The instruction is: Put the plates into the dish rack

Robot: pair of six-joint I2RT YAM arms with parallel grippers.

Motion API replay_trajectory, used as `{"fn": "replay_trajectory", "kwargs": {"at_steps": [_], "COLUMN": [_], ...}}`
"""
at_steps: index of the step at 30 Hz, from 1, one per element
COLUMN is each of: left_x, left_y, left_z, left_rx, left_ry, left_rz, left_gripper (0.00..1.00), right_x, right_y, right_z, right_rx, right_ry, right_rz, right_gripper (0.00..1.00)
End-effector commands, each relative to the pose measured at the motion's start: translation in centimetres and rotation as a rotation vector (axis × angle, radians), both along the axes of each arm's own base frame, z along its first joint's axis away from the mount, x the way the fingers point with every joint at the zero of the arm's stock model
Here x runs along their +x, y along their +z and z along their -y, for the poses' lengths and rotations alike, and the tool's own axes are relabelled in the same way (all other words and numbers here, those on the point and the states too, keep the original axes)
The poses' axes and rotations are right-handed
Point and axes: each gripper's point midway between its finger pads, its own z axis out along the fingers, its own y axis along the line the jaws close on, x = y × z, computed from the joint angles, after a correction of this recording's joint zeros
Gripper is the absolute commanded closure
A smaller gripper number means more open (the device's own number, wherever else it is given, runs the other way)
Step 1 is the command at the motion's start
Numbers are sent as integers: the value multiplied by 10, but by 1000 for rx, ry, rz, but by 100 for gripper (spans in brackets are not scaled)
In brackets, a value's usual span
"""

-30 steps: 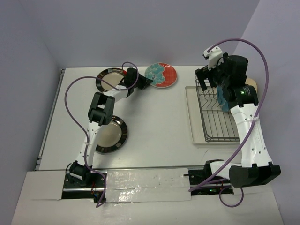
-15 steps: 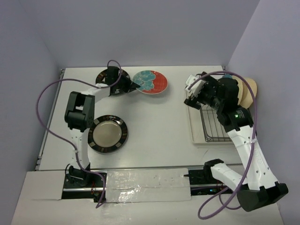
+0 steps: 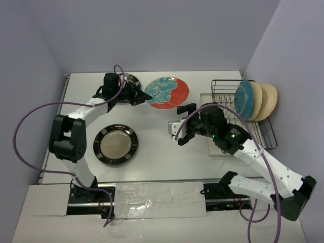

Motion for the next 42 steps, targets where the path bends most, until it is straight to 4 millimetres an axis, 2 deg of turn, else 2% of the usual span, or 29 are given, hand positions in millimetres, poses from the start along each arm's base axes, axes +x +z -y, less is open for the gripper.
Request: {"fn": "replay_trajectory", "kwargs": {"at_steps": [1,5,6,8,9,11,14,17,19,22,23,25,27,28,29,32,33,34,36,37,38,40,42], "left_x": [-36,-49,-53,-58,-61,-66,-70,-72,-74,-78,-79,-80,-80,-81,-80,-75,-74,-71,-64,-59,-52,-45,-31], "left_y": [95,105,108,108,110,110,110,110,109,103,101,101,102,103,106,106,105,103,97,93,97,90,97], "left_z": [9,9,9,10,11,14,16,18,21,25,25,25,25,25,25,22,21,18,10,7,0,-10,-28], "left_rx": [-161,-162,-171,-181,-187,-184,-172,-159,-150,-145,-143,-140,-142,-144,-147,-140,-138,-126,-92,-59,-41,10,28], "left_ry": [-160,-185,-191,-203,-207,-219,-224,-219,-218,-223,-224,-224,-226,-230,-233,-231,-229,-217,-186,-171,-150,-131,-84], "left_rz": [211,209,199,179,170,156,137,119,112,75,66,66,66,74,90,111,114,125,103,127,151,155,189], "left_gripper": [100,100,100,100,100,100,100,100,100,100,100,100,100,100,100,76,50,32,6,1,1,1,1], "right_x": [12,19,25,32,38,42,51,60,65,68,68,68,69,69,68,64,62,61,55,53,48,42,35], "right_y": [5,-3,0,-10,-6,-12,-7,-2,0,-3,-4,-4,-6,-5,-4,9,14,16,25,27,31,32,39], "right_z": [-7,-7,-5,-2,0,2,4,4,6,6,5,6,8,9,9,8,8,8,10,10,14,14,19], "right_rx": [-41,-86,-88,-126,-136,-157,-158,-170,-175,-204,-209,-213,-227,-224,-216,-164,-146,-125,-100,-85,-72,-48,-16], "right_ry": [-16,-41,-64,-83,-102,-118,-169,-203,-232,-242,-237,-240,-250,-257,-260,-271,-275,-283,-283,-286,-287,-288,-297], "right_rz": [103,88,122,148,187,198,197,233,275,310,309,314,317,319,317,294,291,277,280,276,278,258,237], "right_gripper": [0,0,1,1,2,4,9,22,25,41,52,61,76,91,99,100,100,100,100,100,100,100,100]}}
